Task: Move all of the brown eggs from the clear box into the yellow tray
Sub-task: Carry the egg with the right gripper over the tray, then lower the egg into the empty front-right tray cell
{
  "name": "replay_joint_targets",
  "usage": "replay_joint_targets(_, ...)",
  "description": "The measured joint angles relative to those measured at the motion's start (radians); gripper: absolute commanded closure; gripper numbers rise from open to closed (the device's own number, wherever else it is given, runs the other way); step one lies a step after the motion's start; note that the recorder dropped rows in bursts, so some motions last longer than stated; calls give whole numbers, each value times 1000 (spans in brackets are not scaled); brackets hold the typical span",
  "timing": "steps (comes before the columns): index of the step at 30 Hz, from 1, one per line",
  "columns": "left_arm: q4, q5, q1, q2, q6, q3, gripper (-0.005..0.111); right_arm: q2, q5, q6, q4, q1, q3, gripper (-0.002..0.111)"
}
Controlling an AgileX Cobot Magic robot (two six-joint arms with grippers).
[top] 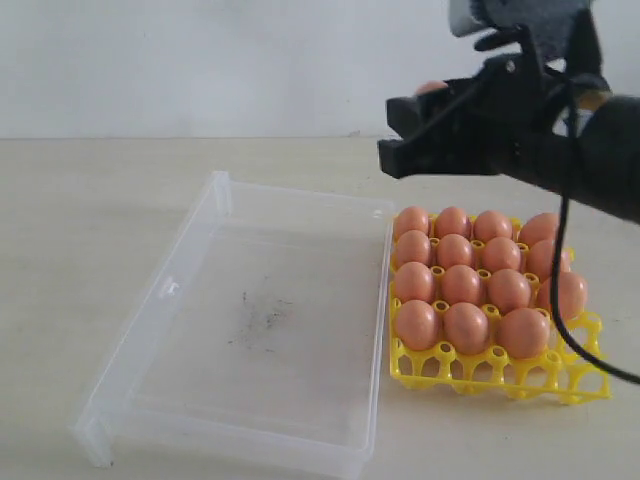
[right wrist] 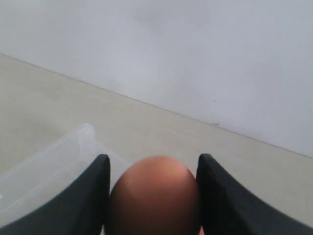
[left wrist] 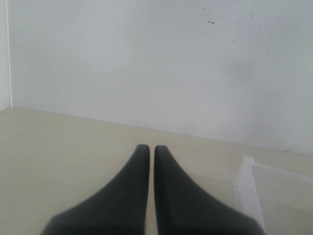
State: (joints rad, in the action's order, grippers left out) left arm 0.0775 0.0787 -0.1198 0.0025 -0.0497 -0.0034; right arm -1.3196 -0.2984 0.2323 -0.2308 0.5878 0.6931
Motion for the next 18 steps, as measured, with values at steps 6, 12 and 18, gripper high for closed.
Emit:
replay_joint_targets(6,0,0,0,0,0,0,103,46,-363,-46,-113,-4,-309,109)
replay_joint_targets(12,0,0,0,0,0,0,103,48,-615,-86,-170,-6,-531,109)
replay_joint_targets(18,0,0,0,0,0,0,103,48,-657,-80,-221,-8,-650,109)
